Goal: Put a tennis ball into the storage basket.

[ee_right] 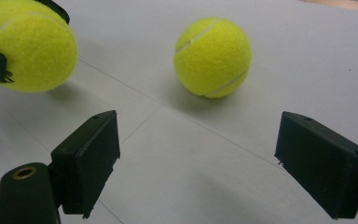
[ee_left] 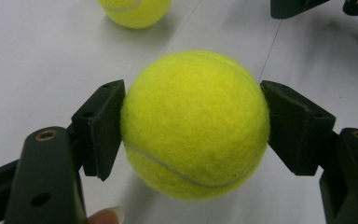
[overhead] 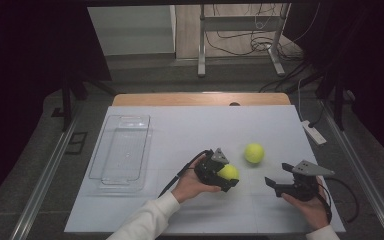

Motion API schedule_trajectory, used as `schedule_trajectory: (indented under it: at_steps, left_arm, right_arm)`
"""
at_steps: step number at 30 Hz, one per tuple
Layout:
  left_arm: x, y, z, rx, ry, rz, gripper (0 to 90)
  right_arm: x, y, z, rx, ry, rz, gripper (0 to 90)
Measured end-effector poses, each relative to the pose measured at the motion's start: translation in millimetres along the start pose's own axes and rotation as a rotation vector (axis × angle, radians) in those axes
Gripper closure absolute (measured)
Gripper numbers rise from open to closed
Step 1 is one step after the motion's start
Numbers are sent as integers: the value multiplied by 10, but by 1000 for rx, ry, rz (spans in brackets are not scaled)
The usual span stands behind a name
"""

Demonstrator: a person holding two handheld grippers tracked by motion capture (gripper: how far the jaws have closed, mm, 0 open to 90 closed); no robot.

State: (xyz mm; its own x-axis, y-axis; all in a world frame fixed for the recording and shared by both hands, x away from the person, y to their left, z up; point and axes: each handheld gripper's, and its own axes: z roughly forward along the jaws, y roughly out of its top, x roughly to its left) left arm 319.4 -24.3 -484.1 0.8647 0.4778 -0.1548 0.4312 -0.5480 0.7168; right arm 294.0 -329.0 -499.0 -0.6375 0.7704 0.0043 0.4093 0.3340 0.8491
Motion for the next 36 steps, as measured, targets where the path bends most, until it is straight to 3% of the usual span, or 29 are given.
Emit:
schedule_trajectory:
  at_steps: [25, 36]
  left_arm:
    - [71, 41, -417, -113, 37, -14, 268]
    - [149, 7, -548, -138, 65, -25, 268]
  right_arm:
    - [6, 11, -21, -10, -5, 4, 143]
    - [3, 11, -21, -10, -6, 1, 143]
